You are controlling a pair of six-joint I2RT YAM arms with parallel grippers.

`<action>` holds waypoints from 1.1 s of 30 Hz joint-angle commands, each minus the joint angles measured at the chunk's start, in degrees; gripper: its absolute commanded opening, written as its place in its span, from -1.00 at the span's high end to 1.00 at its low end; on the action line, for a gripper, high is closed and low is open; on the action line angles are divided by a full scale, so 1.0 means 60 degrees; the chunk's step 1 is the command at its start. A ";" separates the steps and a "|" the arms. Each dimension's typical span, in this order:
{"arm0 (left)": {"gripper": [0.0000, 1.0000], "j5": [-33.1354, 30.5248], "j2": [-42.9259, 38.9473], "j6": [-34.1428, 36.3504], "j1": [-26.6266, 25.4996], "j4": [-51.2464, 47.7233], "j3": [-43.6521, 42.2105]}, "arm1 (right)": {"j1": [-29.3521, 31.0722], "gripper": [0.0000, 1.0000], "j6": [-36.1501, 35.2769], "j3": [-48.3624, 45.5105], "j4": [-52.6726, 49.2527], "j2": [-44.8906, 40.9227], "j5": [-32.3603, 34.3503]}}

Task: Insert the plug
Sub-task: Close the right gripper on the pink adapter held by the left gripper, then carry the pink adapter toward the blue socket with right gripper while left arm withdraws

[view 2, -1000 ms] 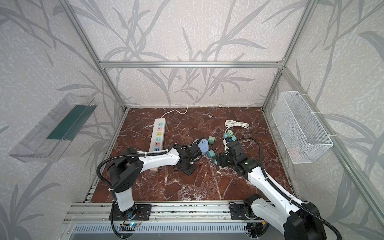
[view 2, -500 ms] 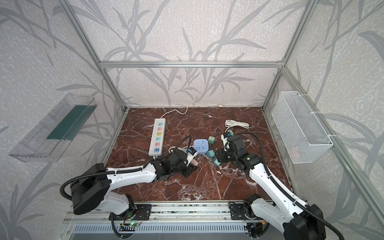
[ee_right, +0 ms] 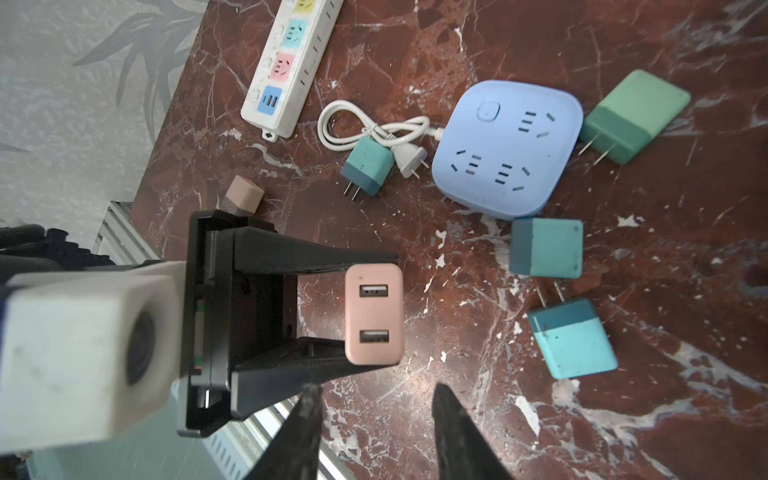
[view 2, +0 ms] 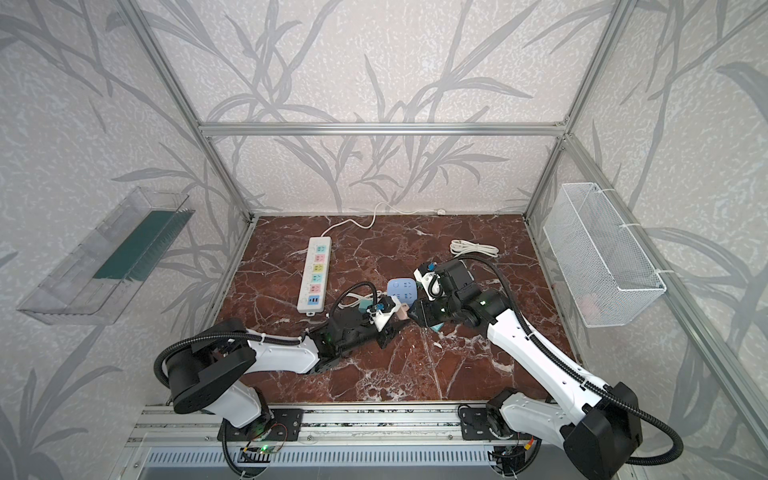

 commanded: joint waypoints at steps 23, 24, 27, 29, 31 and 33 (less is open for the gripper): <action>0.92 -0.0037 -0.0287 0.0547 -0.0281 -0.0298 0.0380 | 0.0342 0.32 0.0449 -0.0408 0.1189 0.1217 -0.0770; 0.91 -0.0025 -0.0256 0.0529 -0.0281 -0.0297 0.0417 | 0.0337 0.36 0.0467 -0.0406 0.1172 0.1219 -0.0742; 0.85 -0.0092 -0.0195 0.0557 -0.0296 -0.0261 0.0451 | 0.0341 0.57 0.0486 -0.0380 0.1083 0.1208 -0.0657; 0.62 -0.0215 -0.0181 0.0536 -0.0295 -0.0262 0.0427 | 0.0334 0.74 0.0490 -0.0335 0.1046 0.1119 -0.0576; 0.18 -0.0553 -0.0236 0.0383 -0.0296 -0.0213 0.0357 | 0.0340 0.83 0.0523 -0.0249 0.1049 0.1007 -0.0410; -0.25 -0.1233 -0.0387 -0.0097 -0.0296 0.0284 0.0100 | 0.0324 0.86 0.0509 -0.0091 0.1037 0.0894 -0.0177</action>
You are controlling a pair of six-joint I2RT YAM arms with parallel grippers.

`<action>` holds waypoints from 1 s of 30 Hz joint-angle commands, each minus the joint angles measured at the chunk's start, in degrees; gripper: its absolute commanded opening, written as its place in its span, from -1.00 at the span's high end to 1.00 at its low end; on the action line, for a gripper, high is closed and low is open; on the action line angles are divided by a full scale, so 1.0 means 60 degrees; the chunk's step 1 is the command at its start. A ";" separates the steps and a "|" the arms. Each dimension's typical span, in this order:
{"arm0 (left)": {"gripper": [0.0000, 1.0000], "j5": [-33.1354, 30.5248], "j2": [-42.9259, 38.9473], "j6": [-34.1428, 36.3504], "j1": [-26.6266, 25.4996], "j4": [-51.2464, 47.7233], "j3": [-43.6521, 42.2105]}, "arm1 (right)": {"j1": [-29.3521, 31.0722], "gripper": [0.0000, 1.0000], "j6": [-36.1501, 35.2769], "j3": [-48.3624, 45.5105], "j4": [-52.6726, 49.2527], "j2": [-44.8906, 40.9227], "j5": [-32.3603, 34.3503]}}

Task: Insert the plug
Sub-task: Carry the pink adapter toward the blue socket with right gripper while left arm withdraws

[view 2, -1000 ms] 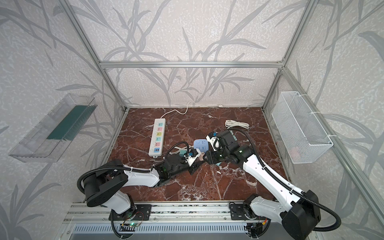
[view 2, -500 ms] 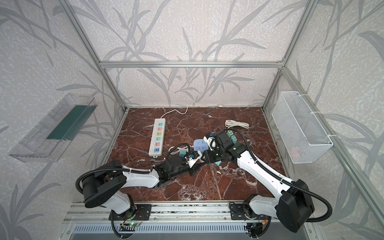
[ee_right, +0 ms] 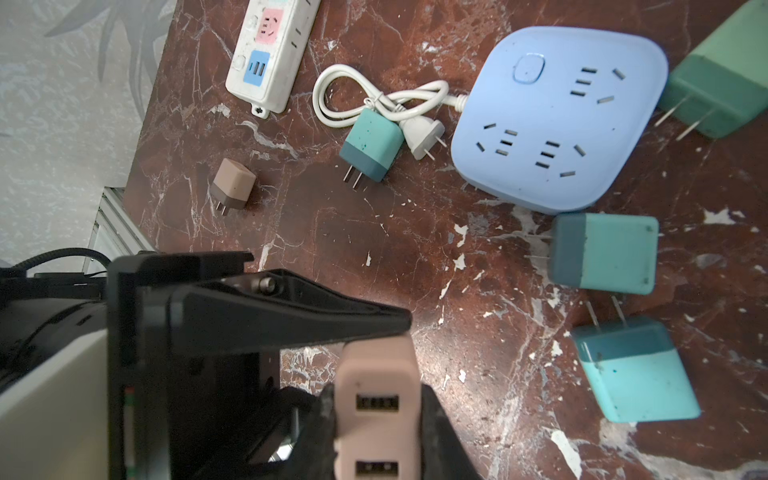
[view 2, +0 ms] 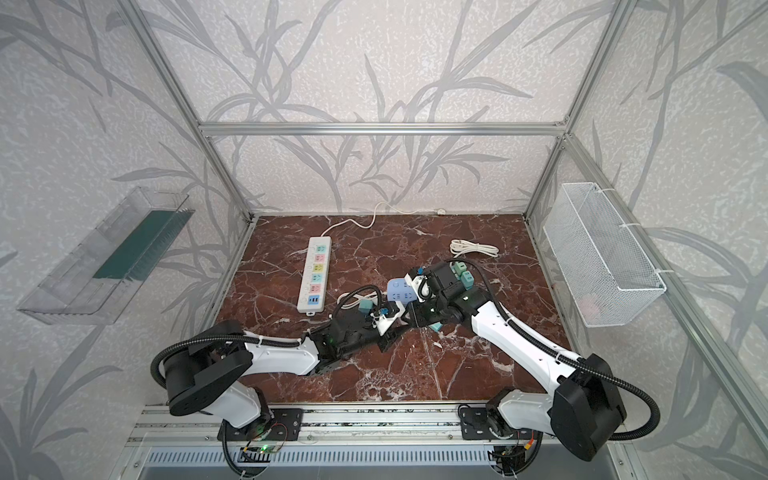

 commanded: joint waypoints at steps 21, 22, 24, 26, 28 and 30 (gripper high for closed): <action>-0.75 -0.2682 -0.3876 -0.5832 0.4282 -0.8067 0.3609 | -0.0118 1.00 -0.0636 0.3292 0.0607 0.3509 0.4912; -0.75 -0.2695 -0.3859 -0.5520 0.4396 -0.8149 0.3636 | -0.0109 1.00 -0.0618 0.3411 0.0697 0.3752 0.5036; -0.75 -0.2049 -0.3987 -0.5840 0.4942 -0.8227 0.3436 | -0.0121 1.00 -0.0614 0.3656 0.0770 0.4142 0.5074; -0.73 -0.1751 -0.4207 -0.6093 0.5168 -0.7900 0.2999 | -0.0107 1.00 -0.0563 0.3854 0.0755 0.4613 0.4933; -0.71 -0.1610 -0.4365 -0.6785 0.5312 -0.7387 0.2583 | -0.0109 1.00 -0.0407 0.4016 0.0742 0.4903 0.4892; -0.67 -0.0921 -0.4350 -0.6897 0.5525 -0.6764 0.2386 | -0.0110 1.00 -0.0283 0.4084 0.0834 0.5120 0.4878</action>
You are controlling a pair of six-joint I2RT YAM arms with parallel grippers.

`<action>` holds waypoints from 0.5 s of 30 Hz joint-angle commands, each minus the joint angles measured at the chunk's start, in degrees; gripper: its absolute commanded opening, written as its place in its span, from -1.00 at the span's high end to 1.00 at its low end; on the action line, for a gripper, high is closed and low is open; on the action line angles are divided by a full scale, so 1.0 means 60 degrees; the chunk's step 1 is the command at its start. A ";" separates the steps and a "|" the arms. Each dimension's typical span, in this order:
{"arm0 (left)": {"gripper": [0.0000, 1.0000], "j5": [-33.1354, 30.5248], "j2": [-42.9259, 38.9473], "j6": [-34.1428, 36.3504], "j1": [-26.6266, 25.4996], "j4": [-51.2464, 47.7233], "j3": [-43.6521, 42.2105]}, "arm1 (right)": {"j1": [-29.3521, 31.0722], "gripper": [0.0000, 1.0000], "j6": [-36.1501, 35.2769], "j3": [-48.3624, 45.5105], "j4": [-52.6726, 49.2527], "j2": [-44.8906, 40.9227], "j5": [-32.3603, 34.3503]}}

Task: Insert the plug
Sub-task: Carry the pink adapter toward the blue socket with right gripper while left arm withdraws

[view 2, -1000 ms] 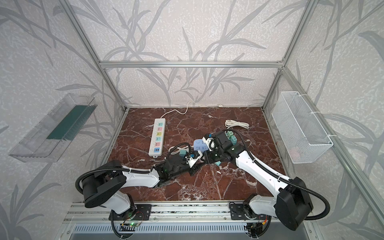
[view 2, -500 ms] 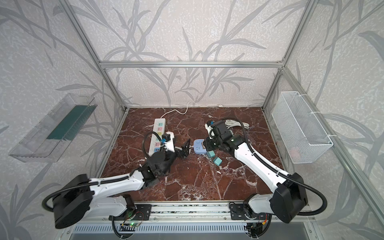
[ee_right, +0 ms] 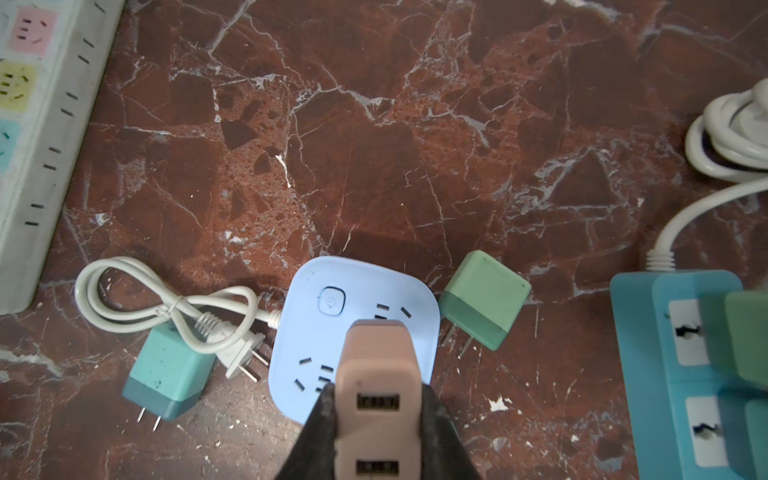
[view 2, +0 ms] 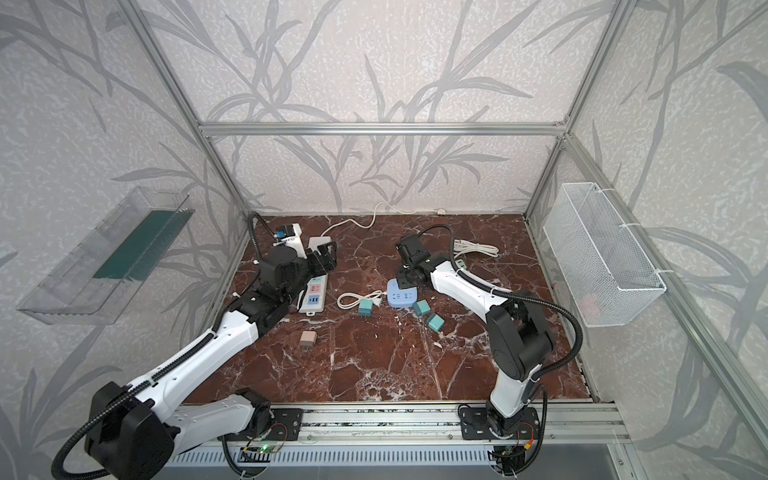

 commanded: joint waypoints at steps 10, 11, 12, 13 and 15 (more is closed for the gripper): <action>-0.45 0.2066 0.0344 -0.1309 0.0713 0.0261 0.0073 | 0.0024 1.00 0.0354 0.0916 -0.0399 0.0986 0.0522; -0.45 0.2093 0.0342 -0.1347 0.0720 0.0272 0.0067 | 0.0031 1.00 0.0372 0.0911 -0.0427 0.1013 0.0524; -0.45 0.2110 0.0332 -0.1392 0.0733 0.0285 0.0059 | 0.0019 1.00 0.0394 0.0917 -0.0494 0.1031 0.0495; -0.45 0.2108 0.0322 -0.1436 0.0741 0.0299 0.0044 | 0.0030 1.00 0.0445 0.0937 -0.0587 0.1086 0.0448; -0.44 0.2120 0.0292 -0.1488 0.0764 0.0325 0.0025 | 0.0021 1.00 0.0557 0.0970 -0.0770 0.1112 0.0385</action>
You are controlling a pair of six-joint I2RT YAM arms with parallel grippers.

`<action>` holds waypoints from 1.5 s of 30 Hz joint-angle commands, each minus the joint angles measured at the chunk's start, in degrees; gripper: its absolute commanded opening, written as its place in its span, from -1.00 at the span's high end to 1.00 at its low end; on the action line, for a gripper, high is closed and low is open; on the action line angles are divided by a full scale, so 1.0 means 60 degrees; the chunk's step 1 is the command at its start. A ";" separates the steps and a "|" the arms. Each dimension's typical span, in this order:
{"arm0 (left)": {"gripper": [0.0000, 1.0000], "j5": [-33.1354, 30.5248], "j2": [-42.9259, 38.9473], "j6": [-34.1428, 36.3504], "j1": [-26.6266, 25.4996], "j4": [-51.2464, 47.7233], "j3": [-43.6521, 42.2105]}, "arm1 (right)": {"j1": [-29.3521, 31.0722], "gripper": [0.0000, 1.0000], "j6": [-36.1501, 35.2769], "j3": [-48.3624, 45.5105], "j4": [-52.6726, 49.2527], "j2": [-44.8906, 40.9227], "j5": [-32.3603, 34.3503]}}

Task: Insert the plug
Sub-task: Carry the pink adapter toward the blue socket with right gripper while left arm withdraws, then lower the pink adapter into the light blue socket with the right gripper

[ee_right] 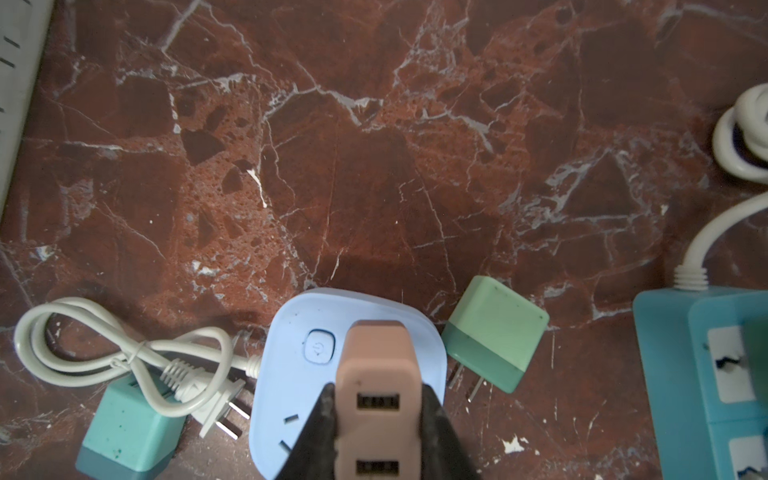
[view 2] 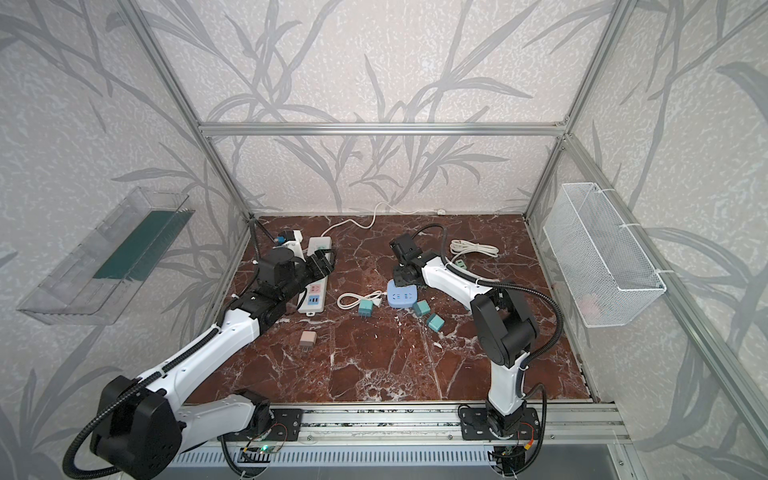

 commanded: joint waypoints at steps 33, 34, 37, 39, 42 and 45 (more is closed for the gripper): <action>-0.37 0.0884 -0.0011 -0.0927 0.0413 0.0470 0.0146 | 0.0295 1.00 0.2164 -0.0162 -0.1181 0.0616 0.1034; -0.36 0.0892 -0.0009 -0.0969 0.0431 0.0464 0.0140 | 0.0295 1.00 0.2217 -0.0173 -0.1149 0.0564 0.1045; -0.36 0.1036 0.0049 -0.1116 0.0466 0.0520 0.0132 | 0.0303 1.00 0.2310 0.0051 -0.1207 0.0721 0.0903; -0.35 0.1092 0.0051 -0.1156 0.0478 0.0534 0.0141 | 0.0310 1.00 0.2368 0.0219 -0.1433 0.1030 0.0838; -0.35 0.1060 -0.0001 -0.1146 0.0510 0.0549 0.0125 | 0.0311 1.00 0.2443 0.0108 -0.1379 0.1367 0.0976; -0.35 0.1052 -0.0007 -0.1177 0.0565 0.0593 0.0091 | 0.0317 1.00 0.2412 -0.0316 -0.1042 0.1537 0.0813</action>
